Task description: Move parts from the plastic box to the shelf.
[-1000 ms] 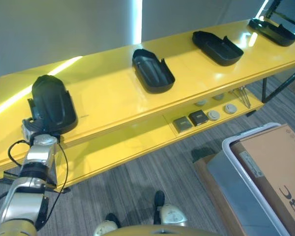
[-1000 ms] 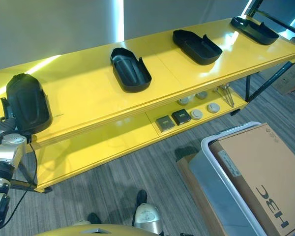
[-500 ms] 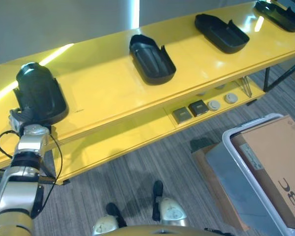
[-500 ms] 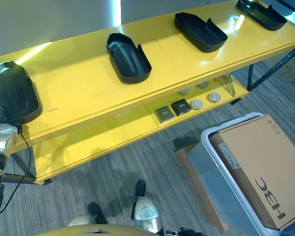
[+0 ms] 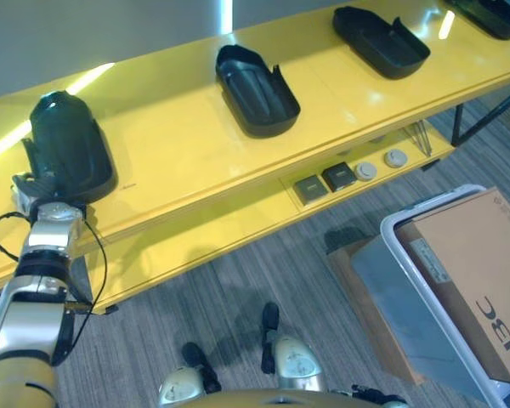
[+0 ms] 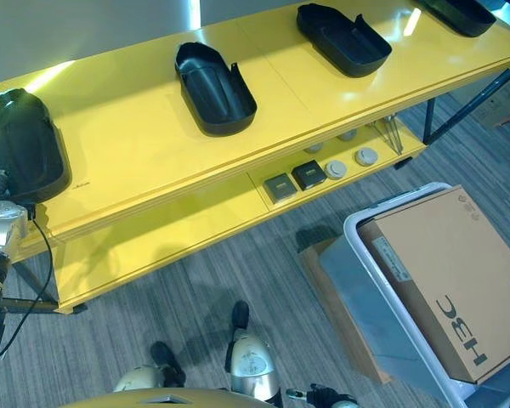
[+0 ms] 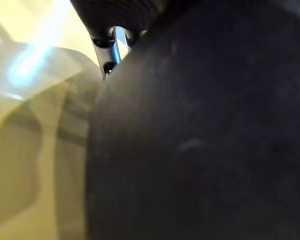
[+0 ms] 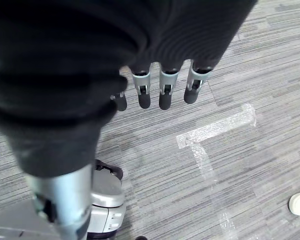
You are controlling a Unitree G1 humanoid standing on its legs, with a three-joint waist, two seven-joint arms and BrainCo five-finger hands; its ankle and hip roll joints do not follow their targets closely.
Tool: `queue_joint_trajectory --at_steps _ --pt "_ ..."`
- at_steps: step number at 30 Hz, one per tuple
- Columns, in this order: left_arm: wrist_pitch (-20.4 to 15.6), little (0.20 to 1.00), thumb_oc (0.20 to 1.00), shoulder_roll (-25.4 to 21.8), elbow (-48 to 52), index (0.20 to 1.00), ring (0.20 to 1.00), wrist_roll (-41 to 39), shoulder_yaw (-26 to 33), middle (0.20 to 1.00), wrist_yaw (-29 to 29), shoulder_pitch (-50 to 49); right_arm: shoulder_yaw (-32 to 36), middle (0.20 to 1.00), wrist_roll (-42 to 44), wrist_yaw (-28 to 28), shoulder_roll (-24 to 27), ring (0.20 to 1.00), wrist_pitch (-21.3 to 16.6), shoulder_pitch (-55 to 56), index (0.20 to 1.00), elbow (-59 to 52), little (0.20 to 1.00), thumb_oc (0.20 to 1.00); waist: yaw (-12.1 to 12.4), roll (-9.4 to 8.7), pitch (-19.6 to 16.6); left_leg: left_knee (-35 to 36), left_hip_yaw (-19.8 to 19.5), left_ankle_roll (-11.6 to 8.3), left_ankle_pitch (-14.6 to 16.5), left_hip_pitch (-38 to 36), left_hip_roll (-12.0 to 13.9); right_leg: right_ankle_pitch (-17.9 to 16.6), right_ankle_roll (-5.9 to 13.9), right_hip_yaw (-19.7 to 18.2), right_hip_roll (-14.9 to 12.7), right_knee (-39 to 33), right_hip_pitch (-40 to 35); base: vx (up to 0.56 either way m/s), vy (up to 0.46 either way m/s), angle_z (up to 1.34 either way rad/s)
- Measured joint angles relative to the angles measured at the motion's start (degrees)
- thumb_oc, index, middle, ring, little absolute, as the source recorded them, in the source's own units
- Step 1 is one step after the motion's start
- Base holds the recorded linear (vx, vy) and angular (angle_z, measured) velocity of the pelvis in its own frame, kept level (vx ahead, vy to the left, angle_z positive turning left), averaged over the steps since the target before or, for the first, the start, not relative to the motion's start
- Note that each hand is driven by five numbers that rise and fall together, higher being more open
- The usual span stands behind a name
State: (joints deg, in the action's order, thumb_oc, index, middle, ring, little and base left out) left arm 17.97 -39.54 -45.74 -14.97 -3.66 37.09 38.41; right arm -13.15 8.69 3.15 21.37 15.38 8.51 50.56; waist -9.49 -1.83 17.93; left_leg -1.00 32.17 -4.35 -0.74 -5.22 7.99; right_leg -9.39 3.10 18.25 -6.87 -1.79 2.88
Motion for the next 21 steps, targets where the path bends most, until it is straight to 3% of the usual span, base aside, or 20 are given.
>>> queue_joint_trajectory --at_steps 8,13,17,21 --pt "-4.2 1.0 1.0 -0.1 0.7 1.0 1.0 0.0 0.3 1.0 0.1 0.0 -0.1 1.0 0.0 0.0 0.0 1.0 -0.1 -0.3 1.0 -0.1 1.0 1.0 0.3 -0.01 0.0 0.2 -0.2 -0.01 0.0 -1.1 0.0 0.0 -0.03 0.2 0.0 -0.4 -1.4 0.0 0.0 0.0" --pt "-7.8 1.0 1.0 -3.4 10.0 1.0 1.0 0.6 0.2 1.0 0.0 -1.2 0.3 1.0 0.0 0.0 0.0 1.0 -0.1 -0.2 1.0 -0.1 1.0 1.0 0.8 0.0 0.0 0.6 -0.7 -0.11 -0.1 -2.3 0.0 -0.1 -0.03 1.1 0.1 -1.2 -3.2 0.04 0.01 0.07" --pt "-11.3 1.0 1.0 -8.6 28.4 1.0 1.0 2.2 3.6 1.0 -3.9 -6.6 0.5 1.0 -0.1 -0.1 -0.6 1.0 0.1 0.4 1.0 -0.1 1.0 1.0 2.4 0.28 0.0 1.8 -0.9 -0.22 -0.1 -3.8 -0.2 0.0 0.06 1.4 0.2 -1.8 -4.8 0.03 0.003 0.04" --pt "-13.3 1.0 1.0 -8.0 49.7 1.0 1.0 2.9 10.3 1.0 -12.3 -16.9 2.4 1.0 -0.1 -0.2 -1.8 1.0 0.0 0.9 1.0 -0.2 1.0 1.0 4.7 0.76 -0.6 2.1 -1.7 -0.28 0.0 -4.0 -0.7 0.2 0.31 1.9 0.0 -2.1 -5.5 0.01 0.004 0.08"
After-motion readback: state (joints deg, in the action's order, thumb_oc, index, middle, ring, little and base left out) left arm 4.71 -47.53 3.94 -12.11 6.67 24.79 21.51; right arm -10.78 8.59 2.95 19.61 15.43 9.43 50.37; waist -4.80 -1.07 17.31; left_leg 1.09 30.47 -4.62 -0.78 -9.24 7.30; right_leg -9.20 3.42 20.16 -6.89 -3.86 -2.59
